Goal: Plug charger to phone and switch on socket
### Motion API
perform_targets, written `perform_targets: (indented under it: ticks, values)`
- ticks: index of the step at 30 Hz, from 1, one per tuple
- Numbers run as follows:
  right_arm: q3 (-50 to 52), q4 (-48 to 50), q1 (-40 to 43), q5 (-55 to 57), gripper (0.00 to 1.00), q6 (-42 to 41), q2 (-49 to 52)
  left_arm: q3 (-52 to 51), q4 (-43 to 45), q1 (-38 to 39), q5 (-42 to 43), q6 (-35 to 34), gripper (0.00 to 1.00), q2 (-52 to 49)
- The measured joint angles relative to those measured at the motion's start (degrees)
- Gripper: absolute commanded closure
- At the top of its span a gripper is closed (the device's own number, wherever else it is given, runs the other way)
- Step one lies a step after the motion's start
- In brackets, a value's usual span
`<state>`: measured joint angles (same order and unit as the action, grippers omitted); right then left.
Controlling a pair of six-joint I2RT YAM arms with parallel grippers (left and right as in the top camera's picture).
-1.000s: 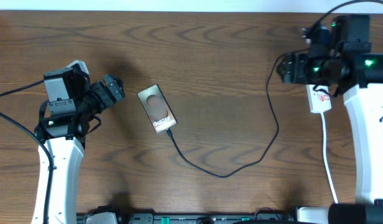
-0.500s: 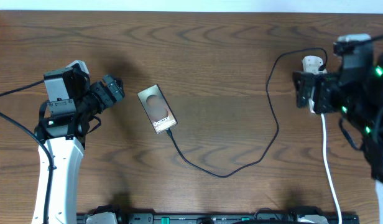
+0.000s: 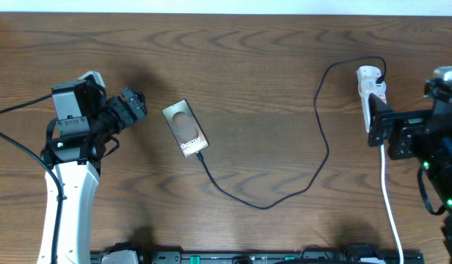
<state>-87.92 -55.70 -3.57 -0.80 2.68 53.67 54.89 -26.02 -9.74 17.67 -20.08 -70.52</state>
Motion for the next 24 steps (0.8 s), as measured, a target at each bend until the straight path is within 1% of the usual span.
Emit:
perform_targets:
  ticks: [2,3,5,11,15,17,24]
  values:
    - [7.3,8.5,0.0,0.2,0.01,0.3,-2.4,0.0,0.0,0.0,0.0,0.0,0.02,0.0]
    - [12.9,13.7,0.0,0.2,0.01,0.4,-4.3,0.0,0.1,0.0,0.0,0.0,0.02,0.0]
    - [21.3,20.7,0.0,0.2,0.01,0.5,-7.4,0.0,0.0,0.0,0.0,0.0,0.02,0.0]
    - [50.2,45.1,0.0,0.1,0.01,0.7,-21.8,0.0,0.1,0.0,0.0,0.0,0.02,0.0]
    - [63.3,53.2,0.0,0.1,0.01,0.7,-31.4,0.0,0.1,0.0,0.0,0.0,0.01,0.0]
    - [68.3,56.1,0.0,0.1,0.01,0.7,-35.3,0.0,0.0,0.0,0.0,0.0,0.02,0.0]
    - [82.3,61.2,-0.1,0.0,0.01,-0.4,-47.1,0.0,0.1,0.0,0.0,0.0,0.02,0.0]
